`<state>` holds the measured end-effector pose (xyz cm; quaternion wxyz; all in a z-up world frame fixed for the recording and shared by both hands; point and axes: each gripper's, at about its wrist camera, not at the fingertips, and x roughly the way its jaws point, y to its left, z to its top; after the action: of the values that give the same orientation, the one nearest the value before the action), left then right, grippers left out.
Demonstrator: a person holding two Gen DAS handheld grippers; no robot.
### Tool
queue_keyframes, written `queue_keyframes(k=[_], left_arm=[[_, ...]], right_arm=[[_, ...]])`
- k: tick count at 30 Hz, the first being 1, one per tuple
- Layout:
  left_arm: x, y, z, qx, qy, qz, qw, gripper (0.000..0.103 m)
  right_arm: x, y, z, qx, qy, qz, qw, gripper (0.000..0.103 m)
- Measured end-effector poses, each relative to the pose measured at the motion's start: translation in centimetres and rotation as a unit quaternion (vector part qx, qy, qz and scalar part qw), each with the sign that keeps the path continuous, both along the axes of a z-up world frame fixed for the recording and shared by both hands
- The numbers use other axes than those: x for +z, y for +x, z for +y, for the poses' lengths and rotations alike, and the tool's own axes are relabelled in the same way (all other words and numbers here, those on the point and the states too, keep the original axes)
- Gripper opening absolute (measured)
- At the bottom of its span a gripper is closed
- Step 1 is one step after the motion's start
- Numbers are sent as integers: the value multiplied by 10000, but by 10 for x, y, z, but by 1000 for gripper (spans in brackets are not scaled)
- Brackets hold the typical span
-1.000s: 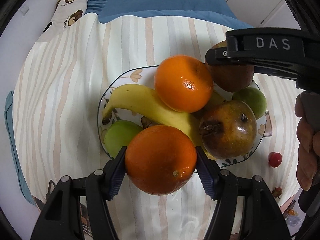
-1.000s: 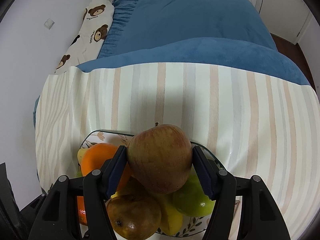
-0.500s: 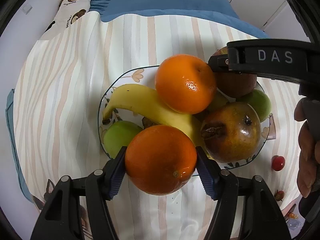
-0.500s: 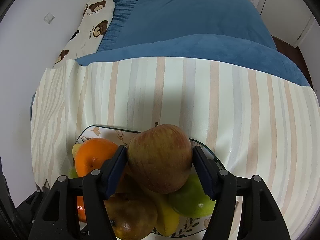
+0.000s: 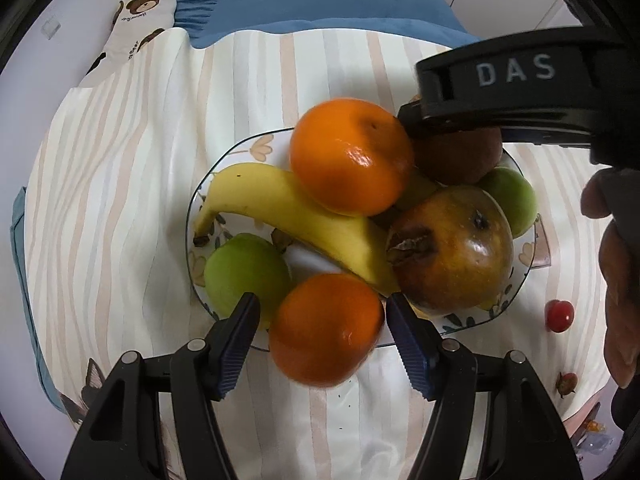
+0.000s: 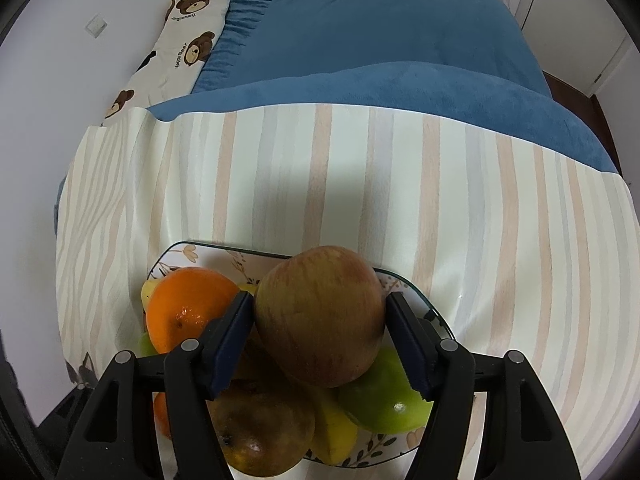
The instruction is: Organize fruits
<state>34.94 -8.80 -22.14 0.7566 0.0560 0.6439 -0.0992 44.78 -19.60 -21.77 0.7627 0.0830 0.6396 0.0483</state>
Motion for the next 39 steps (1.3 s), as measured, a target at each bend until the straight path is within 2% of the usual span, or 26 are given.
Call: queue_keyframes(k=[9, 17, 23, 24, 27, 28, 34, 39], left_arm=[[5, 5, 10, 187, -133, 114, 9997, 63], [38, 8, 29, 394, -25, -197, 9990, 64], [70, 8, 41, 586, 111, -619, 9963, 82], [73, 8, 44, 615, 143, -685, 9957, 87], [80, 7, 54, 668, 210, -803, 9943, 91], [80, 8, 56, 676, 229, -822, 9941, 96], [83, 4, 59, 720, 307, -933, 9926, 98], [90, -4, 56, 746, 350, -1077, 9908, 98]], right_arm=[[2, -1, -6, -57, 18, -4, 10000, 76], [27, -8, -19, -234, -2, -263, 9994, 83], [59, -30, -29, -293, -224, -645, 9972, 87], [65, -37, -30, -300, -300, -723, 9965, 88], [73, -52, -34, -343, -393, -816, 9953, 89], [77, -60, -34, -360, -418, -861, 9948, 91], [86, -95, -28, -359, -686, -1022, 9918, 99], [89, -116, -20, -347, -951, -1157, 9881, 100]])
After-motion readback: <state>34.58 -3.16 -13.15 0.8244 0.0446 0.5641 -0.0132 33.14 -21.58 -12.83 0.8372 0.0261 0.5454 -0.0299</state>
